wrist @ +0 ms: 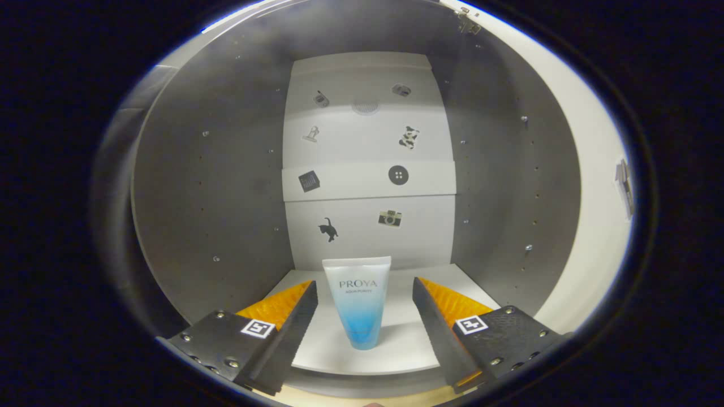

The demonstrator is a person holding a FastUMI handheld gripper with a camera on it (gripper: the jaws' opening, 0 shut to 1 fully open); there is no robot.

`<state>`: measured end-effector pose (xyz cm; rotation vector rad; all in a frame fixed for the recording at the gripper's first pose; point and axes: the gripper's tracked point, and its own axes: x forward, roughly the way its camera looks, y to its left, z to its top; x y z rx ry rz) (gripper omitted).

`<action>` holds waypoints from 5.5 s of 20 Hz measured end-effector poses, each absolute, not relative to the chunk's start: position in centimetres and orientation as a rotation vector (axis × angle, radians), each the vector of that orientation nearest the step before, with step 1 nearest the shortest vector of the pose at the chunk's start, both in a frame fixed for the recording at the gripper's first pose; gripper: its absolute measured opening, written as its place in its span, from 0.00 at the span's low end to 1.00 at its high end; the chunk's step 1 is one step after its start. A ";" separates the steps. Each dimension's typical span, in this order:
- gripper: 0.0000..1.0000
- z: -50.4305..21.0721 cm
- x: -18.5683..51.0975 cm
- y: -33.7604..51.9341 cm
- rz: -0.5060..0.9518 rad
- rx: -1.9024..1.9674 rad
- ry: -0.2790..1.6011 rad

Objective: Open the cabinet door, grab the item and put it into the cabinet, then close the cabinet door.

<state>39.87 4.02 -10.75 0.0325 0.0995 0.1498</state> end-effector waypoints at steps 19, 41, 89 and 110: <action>1.00 -6.3 9.0 -2.0 0.004 -0.009 0.057; 1.00 -5.2 2.1 -29.6 -0.221 0.104 0.074; 1.00 -4.5 21.6 10.8 0.380 -0.017 0.059; 1.00 -4.9 29.0 13.8 0.154 -0.009 -0.004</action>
